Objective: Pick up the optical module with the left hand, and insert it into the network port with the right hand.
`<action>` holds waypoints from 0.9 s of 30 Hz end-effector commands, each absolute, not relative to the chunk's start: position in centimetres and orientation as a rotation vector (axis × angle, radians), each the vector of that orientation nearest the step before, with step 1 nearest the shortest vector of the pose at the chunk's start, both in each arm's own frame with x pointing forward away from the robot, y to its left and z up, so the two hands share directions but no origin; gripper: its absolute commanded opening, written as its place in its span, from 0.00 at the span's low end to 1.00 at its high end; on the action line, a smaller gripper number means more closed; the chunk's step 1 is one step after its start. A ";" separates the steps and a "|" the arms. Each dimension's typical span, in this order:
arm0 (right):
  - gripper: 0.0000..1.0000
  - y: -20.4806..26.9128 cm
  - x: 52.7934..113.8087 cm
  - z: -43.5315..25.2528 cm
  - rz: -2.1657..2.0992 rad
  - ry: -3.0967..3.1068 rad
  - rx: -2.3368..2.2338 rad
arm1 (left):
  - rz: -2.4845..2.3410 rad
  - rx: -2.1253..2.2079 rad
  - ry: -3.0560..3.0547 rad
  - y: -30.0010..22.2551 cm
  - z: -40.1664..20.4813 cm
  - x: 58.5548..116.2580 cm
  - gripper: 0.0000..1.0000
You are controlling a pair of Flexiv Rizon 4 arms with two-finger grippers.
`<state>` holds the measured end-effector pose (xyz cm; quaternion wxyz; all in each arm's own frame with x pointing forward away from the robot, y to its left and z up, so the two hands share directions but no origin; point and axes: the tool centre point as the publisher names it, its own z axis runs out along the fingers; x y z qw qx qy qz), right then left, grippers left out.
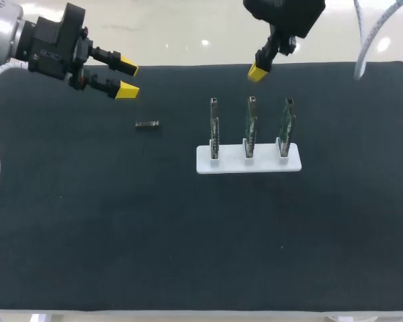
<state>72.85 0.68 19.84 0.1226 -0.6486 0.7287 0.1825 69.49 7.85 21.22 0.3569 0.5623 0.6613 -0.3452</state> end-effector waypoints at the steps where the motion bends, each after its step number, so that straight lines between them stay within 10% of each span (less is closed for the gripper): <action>1: 0.00 -0.5 71.5 21.3 0.495 2.133 -1.868 | -0.891 1.454 1.712 7.8 21.2 69.6 1.00; 27: 0.00 -11.1 66.5 24.9 0.445 2.193 -1.693 | -0.891 1.454 1.712 7.8 21.2 69.6 1.00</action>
